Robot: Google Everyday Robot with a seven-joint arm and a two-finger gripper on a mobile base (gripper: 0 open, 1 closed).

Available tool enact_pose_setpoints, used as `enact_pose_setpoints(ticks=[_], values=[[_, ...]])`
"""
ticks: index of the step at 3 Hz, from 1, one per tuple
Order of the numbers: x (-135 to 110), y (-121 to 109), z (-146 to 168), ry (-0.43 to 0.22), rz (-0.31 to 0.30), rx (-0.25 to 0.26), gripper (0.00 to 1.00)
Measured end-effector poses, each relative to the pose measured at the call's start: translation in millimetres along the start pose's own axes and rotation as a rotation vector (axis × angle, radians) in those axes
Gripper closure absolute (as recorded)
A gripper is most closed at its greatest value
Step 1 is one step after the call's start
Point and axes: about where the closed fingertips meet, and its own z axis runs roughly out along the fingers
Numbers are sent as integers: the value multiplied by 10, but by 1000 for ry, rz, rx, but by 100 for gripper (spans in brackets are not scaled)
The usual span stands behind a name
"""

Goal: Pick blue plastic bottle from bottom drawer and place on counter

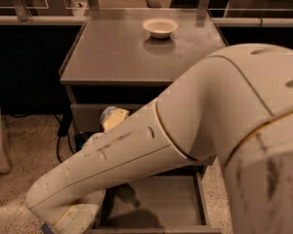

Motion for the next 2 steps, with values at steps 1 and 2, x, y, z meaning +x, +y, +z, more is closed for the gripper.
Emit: enact_pose_setpoints(ticks=[1, 2], values=[[-33, -175, 3, -13, -4, 23, 100], [-239, -1134, -238, -66, 38, 197, 100]])
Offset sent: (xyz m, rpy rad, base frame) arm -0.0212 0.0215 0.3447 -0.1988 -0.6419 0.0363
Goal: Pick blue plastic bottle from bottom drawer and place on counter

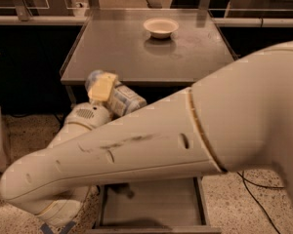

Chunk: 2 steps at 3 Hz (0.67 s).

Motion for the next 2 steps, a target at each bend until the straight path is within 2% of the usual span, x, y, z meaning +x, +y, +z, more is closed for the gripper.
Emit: enact_pose_setpoints(ticks=[1, 2], values=[[-266, -939, -116, -71, -8, 188, 100], [-582, -1387, -38, -128, -18, 287, 100]])
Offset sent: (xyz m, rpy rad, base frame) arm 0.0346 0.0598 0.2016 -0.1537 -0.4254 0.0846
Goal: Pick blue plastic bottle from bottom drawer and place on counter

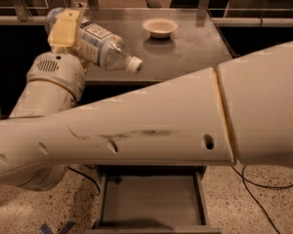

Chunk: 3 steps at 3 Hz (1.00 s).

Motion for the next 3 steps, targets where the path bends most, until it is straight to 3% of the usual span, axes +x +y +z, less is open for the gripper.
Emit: enact_pose_setpoints(ticks=[1, 2, 3], values=[[-429, -106, 448, -48, -32, 58, 100], [-830, -74, 1111, -59, -101, 113, 100], [-984, -128, 1815, 7, -181, 115, 100]])
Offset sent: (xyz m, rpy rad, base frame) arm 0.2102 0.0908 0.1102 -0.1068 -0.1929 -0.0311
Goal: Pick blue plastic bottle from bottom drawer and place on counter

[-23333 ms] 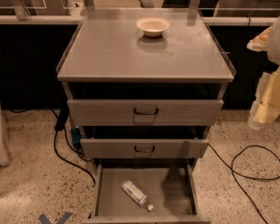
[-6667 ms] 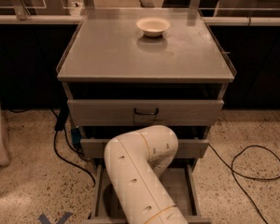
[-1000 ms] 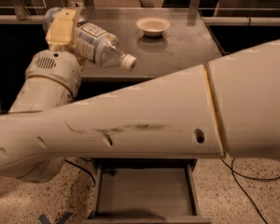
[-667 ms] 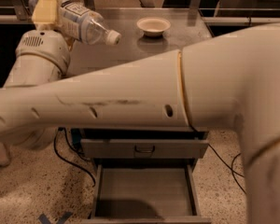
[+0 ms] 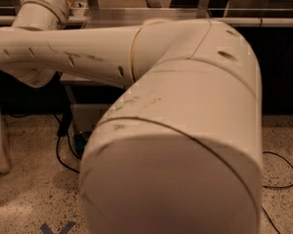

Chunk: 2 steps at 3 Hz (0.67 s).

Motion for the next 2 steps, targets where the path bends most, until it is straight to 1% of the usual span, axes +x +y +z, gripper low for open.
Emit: enact_pose_setpoints(ticks=[1, 2], values=[[181, 40, 426, 102, -35, -128, 100], [574, 82, 648, 235, -41, -294, 100]])
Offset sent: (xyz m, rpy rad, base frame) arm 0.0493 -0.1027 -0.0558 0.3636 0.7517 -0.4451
